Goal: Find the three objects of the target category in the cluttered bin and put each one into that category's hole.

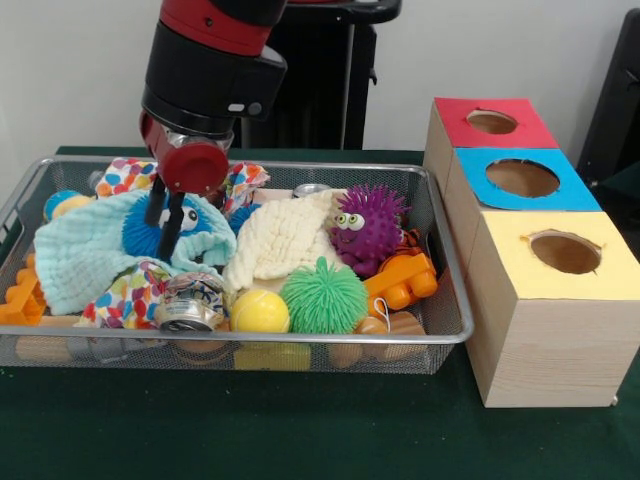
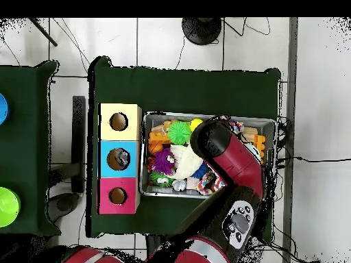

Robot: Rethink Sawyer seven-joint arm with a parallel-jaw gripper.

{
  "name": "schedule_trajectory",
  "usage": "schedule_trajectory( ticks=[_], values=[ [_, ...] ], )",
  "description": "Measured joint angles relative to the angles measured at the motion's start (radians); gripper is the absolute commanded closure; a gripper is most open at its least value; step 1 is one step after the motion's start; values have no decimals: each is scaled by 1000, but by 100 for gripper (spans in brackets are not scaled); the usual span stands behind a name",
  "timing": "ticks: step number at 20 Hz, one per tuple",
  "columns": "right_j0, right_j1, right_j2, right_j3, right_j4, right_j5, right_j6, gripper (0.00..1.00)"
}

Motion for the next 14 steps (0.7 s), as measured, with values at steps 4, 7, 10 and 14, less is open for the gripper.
schedule_trajectory(
  ticks=[4, 7, 10, 14],
  values=[
    [-28, -29, 21, 1, -30, 0, 0, 0],
    [-57, -60, 30, 1, -63, 1, 0, 0],
    [-85, -94, 32, 1, -100, 8, 0, 0],
    [-99, -122, 32, -2, -136, 23, 0, 0]
  ],
)
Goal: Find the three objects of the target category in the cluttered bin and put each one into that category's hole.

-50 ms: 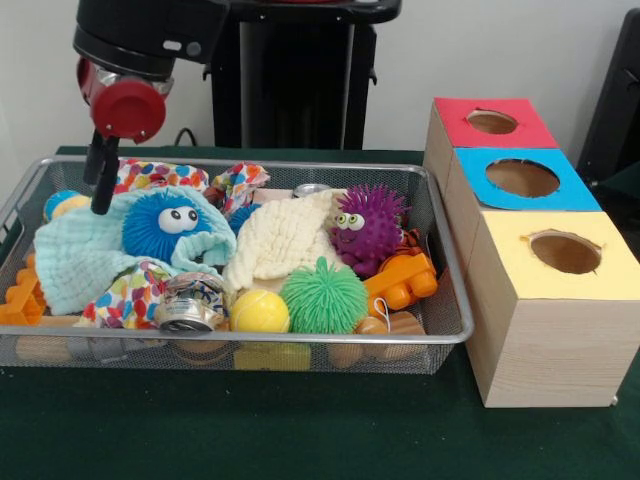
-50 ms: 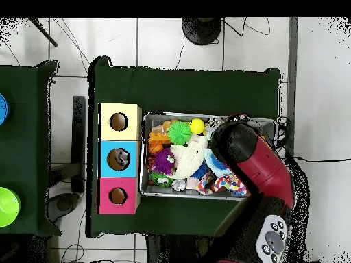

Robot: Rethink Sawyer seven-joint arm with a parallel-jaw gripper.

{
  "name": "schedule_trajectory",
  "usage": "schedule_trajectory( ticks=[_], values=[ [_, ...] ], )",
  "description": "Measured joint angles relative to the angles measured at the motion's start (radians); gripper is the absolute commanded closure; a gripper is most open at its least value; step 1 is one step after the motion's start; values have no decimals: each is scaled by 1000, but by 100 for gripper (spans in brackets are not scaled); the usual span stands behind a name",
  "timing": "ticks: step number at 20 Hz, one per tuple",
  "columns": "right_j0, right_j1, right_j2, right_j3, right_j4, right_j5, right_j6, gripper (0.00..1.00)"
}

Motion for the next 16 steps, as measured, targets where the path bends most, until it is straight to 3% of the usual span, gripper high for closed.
schedule_trajectory(
  ticks=[16],
  values=[
    [11, -19, 36, -6, -93, 3, 0, 0]
  ],
)
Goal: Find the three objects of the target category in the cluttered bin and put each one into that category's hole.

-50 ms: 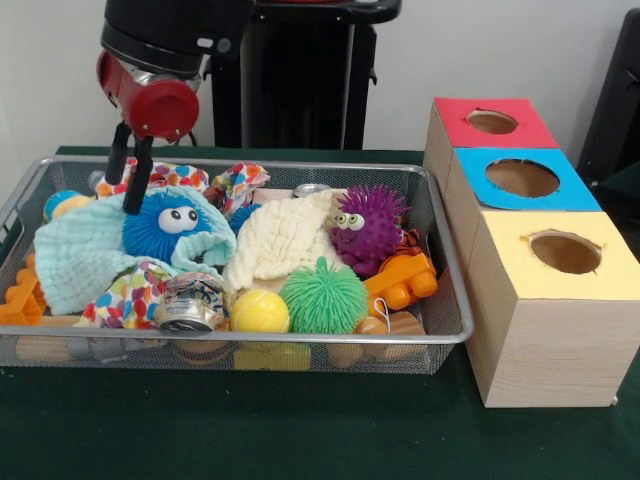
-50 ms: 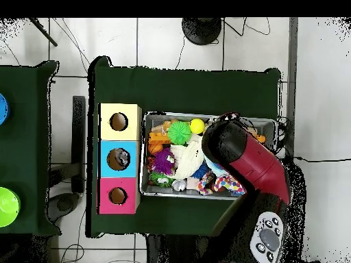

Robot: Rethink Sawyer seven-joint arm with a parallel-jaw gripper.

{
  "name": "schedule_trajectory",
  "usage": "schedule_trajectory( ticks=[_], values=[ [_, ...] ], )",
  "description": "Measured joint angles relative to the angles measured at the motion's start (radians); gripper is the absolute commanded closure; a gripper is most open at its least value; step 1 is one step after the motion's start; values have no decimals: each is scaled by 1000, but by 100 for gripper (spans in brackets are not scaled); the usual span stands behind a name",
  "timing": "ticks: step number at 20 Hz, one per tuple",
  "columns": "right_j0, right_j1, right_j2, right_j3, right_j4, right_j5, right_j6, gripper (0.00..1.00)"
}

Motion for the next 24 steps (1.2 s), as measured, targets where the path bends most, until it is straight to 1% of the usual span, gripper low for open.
schedule_trajectory(
  ticks=[12, 20, 24],
  values=[
    [31, 11, 1, -1, -1, 0, 0, 0],
    [87, 64, -28, -12, -1, 11, 0, 0],
    [96, 82, -33, -13, 1, 13, 0, 0]
  ],
)
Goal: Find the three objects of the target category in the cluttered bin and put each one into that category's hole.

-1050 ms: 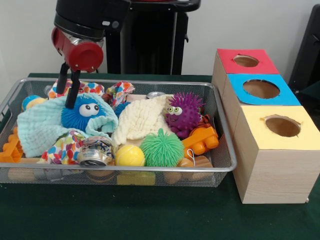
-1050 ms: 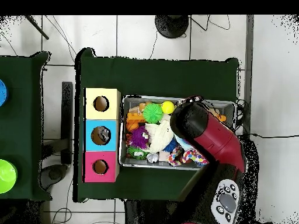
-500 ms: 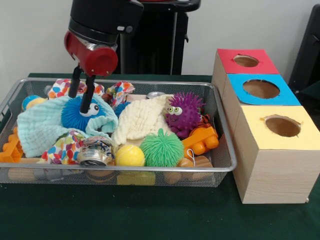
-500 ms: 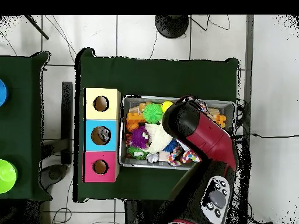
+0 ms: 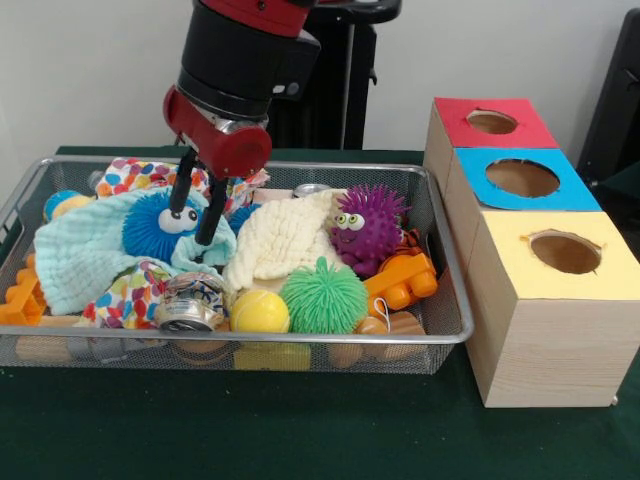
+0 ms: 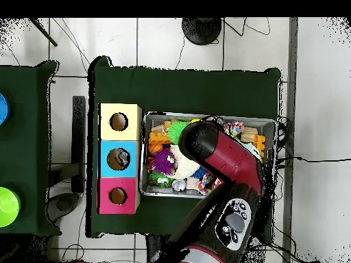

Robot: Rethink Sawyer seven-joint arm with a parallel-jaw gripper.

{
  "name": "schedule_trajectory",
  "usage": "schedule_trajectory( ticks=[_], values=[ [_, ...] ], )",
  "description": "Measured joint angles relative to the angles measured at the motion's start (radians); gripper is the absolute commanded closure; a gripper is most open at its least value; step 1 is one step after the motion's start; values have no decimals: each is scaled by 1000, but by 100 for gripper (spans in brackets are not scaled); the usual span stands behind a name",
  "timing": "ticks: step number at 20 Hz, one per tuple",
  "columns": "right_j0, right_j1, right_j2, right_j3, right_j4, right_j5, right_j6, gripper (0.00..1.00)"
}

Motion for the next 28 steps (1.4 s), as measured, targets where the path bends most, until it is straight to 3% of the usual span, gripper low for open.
schedule_trajectory(
  ticks=[11, 28],
  values=[
    [1, 29, -7, -19, 0, 75, 0, 0],
    [1, 89, -15, -111, 12, 163, 1, 0]
  ],
)
